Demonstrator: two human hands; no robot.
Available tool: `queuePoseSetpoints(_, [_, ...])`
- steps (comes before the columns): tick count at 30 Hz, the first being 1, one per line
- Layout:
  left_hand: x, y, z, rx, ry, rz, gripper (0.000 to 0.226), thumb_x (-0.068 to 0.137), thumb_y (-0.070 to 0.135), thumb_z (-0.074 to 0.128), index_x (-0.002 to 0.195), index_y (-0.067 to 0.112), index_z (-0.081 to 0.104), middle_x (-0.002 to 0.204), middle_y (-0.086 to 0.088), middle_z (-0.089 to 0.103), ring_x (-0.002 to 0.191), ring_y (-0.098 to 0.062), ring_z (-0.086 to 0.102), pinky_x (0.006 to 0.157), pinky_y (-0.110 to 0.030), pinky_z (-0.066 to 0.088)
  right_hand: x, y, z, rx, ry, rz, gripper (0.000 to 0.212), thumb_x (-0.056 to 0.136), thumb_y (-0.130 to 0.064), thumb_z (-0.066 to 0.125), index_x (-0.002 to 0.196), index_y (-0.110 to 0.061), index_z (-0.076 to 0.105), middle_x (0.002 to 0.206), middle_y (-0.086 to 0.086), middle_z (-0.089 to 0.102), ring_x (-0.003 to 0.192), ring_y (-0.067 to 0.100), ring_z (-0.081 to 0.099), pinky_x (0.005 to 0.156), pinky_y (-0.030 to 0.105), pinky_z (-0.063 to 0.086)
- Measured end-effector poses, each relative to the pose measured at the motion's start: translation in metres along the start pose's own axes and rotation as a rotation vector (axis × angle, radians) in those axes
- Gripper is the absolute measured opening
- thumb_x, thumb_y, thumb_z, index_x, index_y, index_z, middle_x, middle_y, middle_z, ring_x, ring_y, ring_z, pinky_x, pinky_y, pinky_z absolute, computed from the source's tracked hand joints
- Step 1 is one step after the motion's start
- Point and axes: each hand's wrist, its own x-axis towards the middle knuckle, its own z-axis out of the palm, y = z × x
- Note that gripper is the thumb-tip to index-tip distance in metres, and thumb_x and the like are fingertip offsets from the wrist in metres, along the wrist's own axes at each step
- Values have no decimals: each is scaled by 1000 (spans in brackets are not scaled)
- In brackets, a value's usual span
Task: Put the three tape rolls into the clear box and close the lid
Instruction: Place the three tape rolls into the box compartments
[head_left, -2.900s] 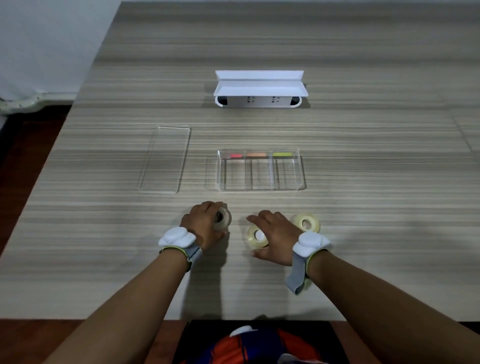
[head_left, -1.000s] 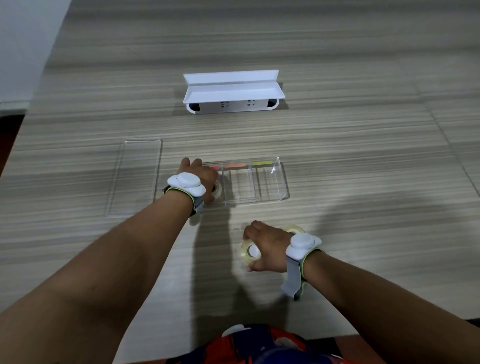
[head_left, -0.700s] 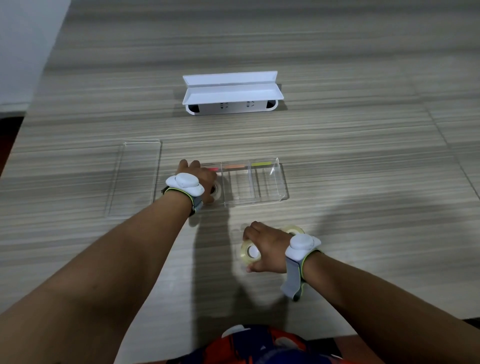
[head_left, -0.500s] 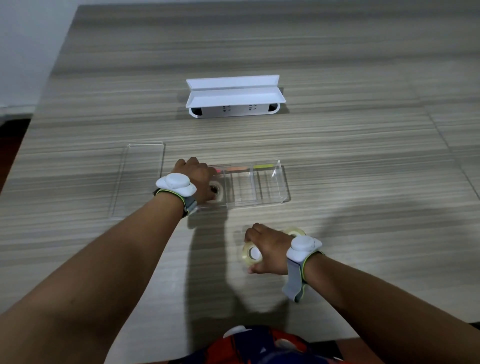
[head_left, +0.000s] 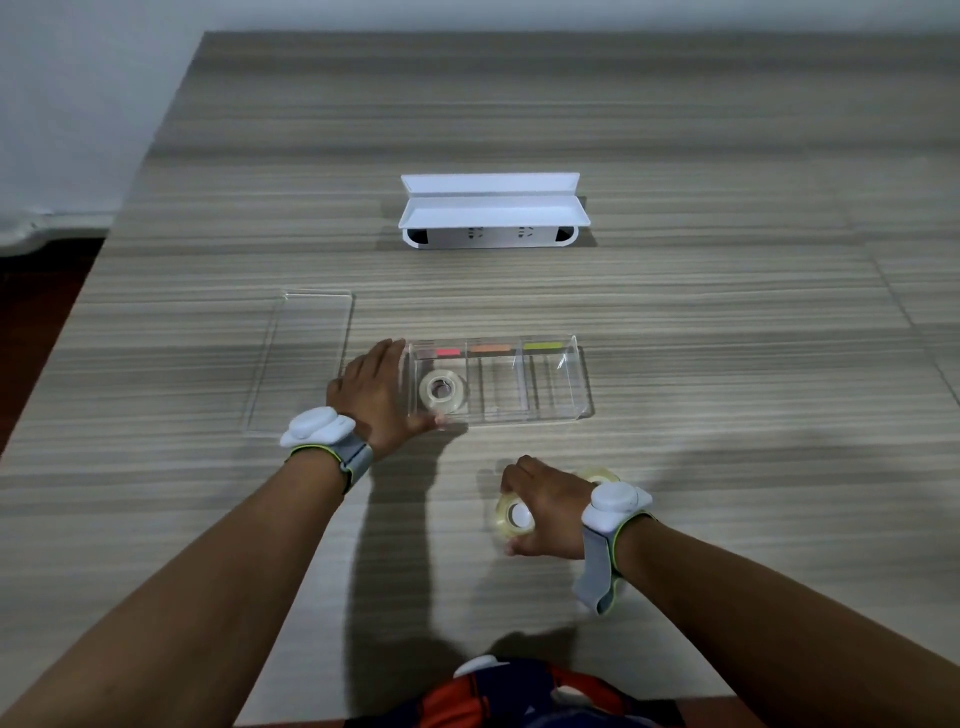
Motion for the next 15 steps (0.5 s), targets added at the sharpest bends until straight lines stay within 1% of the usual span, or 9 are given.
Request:
queuePoseSetpoints(2, [1, 2, 2, 21, -31, -29, 109, 65, 63, 70, 149, 21, 16, 159, -1, 21, 144, -26, 24, 111, -46, 27, 0, 0, 1, 3, 5, 4, 66, 72, -46, 70, 124, -16, 41, 124, 4, 43, 107, 24, 49, 78, 28, 36])
queuePoseSetpoints(3, [1, 4, 2, 22, -45, -54, 108, 66, 63, 69, 149, 19, 16, 158, -3, 23, 143, -27, 26, 110, -46, 28, -1, 0, 1, 6, 9, 7, 66, 72, -46, 70, 124, -16, 41, 124, 4, 43, 108, 24, 49, 78, 27, 35])
queuePoseSetpoints(6, [4, 5, 6, 10, -120, -115, 101, 70, 64, 65, 147, 16, 22, 151, -9, 37, 136, -33, 37, 106, -47, 34, -1, 0, 2, 12, 15, 14, 66, 73, -45, 70, 125, -16, 41, 125, 4, 43, 109, 23, 48, 75, 24, 30])
queuePoseSetpoints(8, [6, 3, 9, -56, -172, -141, 99, 71, 63, 65, 147, 17, 21, 145, -10, 46, 131, -33, 44, 103, -46, 38, -1, 0, 2, 21, 17, 15, 66, 73, -45, 70, 125, -16, 41, 126, 4, 43, 110, 23, 48, 76, 23, 29])
queuePoseSetpoints(10, [6, 4, 10, -165, -193, -152, 99, 72, 57, 68, 148, 19, 17, 140, -10, 51, 126, -32, 50, 98, -41, 41, 0, 0, 1, 60, 33, 26, 66, 71, -46, 71, 123, -17, 42, 124, 3, 44, 109, 23, 48, 78, 26, 35])
queuePoseSetpoints(12, [6, 5, 10, -242, -181, -139, 101, 73, 51, 71, 149, 23, 12, 136, -9, 55, 121, -32, 54, 92, -35, 42, 3, 0, -4, 114, 62, 35, 65, 68, -49, 72, 119, -19, 44, 119, 2, 45, 108, 23, 49, 85, 32, 43])
queuePoseSetpoints(15, [6, 7, 8, -274, -179, -132, 103, 74, 48, 72, 150, 30, 5, 136, -5, 55, 120, -31, 55, 87, -30, 40, 7, -1, -18, 154, 130, 18, 64, 65, -52, 72, 114, -20, 45, 114, 1, 48, 103, 22, 51, 88, 38, 46])
